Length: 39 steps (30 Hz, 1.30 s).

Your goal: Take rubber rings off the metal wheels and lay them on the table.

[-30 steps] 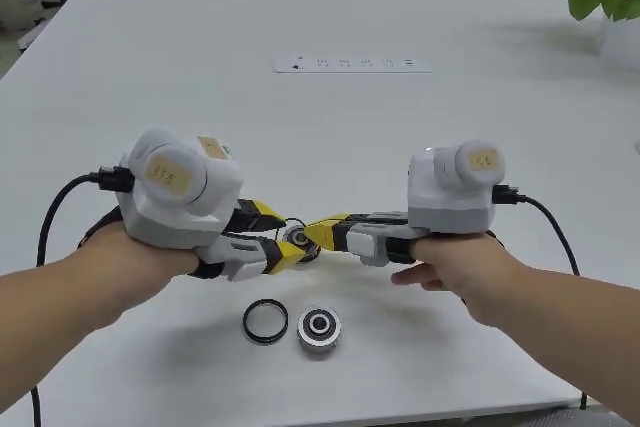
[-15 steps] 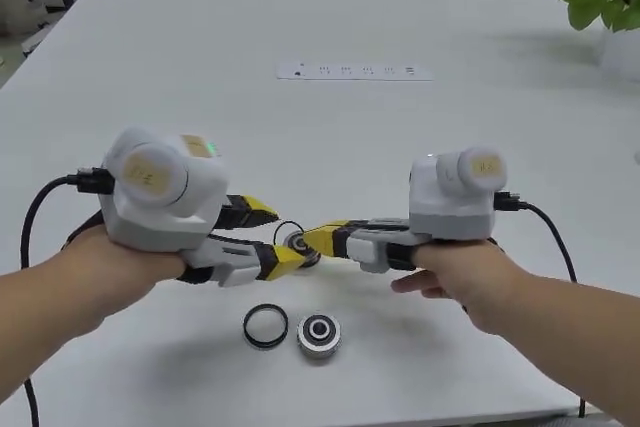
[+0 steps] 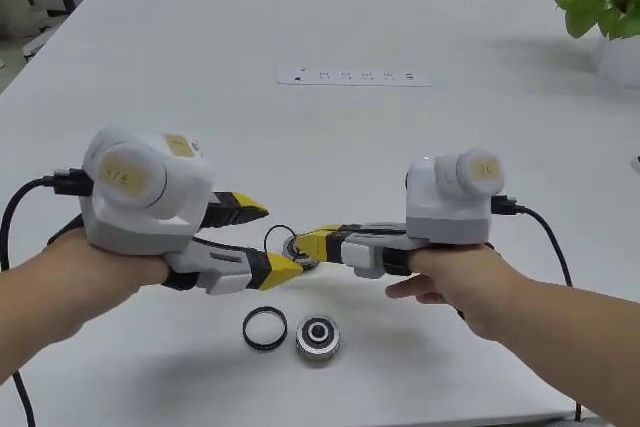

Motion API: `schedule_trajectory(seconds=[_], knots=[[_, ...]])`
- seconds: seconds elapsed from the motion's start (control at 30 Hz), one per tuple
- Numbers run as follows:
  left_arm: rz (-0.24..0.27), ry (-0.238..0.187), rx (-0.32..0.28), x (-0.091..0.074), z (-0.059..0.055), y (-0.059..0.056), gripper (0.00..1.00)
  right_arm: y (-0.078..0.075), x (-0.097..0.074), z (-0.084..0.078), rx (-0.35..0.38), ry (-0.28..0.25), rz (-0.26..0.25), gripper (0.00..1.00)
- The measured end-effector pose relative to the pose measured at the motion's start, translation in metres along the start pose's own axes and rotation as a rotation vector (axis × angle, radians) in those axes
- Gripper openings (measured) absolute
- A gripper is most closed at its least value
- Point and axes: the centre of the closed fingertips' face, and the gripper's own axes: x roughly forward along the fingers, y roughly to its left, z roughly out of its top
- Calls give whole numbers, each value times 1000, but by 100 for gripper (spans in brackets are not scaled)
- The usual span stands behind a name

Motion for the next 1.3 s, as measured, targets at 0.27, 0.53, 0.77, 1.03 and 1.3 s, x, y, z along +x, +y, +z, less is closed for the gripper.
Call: schedule_trajectory(seconds=[0.27,0.53,0.77,1.03,1.3], knots=[[12,-1,9,-8,-1,2,57,9,1,3,1,-5,23,0],[17,4,12,-15,-5,3,61,16,3,4,2,-5,40,0],[23,11,14,-23,-10,4,65,20,4,2,1,3,51,0],[33,23,5,-30,-17,6,67,23,7,0,2,12,62,0],[37,33,2,-35,-23,6,69,27,11,-6,2,32,77,0]])
